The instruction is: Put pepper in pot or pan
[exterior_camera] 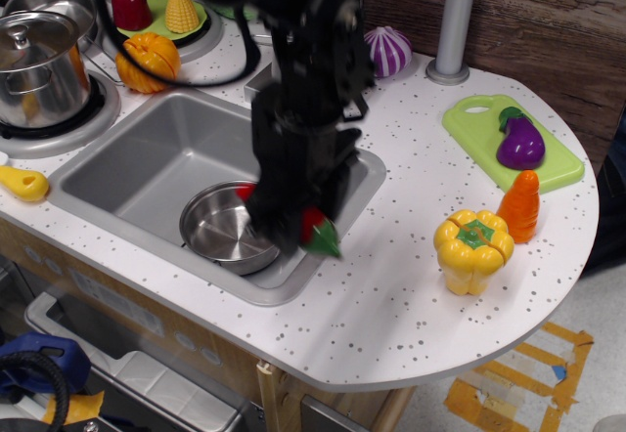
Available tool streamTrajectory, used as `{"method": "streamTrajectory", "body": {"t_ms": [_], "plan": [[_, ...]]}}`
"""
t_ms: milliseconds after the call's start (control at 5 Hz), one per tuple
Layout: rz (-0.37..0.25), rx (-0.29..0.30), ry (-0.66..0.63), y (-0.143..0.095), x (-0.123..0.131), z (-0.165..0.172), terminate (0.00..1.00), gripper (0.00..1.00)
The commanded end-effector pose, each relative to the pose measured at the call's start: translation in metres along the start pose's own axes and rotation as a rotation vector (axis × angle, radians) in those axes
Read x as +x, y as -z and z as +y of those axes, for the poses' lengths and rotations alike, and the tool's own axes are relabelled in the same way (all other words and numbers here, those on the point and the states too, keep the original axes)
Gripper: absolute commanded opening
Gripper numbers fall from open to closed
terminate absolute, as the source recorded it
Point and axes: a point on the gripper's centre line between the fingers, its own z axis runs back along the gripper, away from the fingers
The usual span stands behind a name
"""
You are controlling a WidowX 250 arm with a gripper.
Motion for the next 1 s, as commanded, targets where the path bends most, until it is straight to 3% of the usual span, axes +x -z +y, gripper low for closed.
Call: {"method": "streamTrajectory", "body": {"t_ms": [0, 200, 600, 800], "plan": [[-0.103, -0.107, 0.080, -0.011, 0.063, -0.023, 0.00, 0.00], [-0.115, -0.181, 0.133, 0.020, 0.084, -0.034, 0.00, 0.00], [-0.110, -0.239, 0.195, 0.066, 0.089, -0.023, 0.00, 0.00], [-0.090, -0.260, 0.205, 0.072, 0.084, -0.022, 0.00, 1.00]]}}
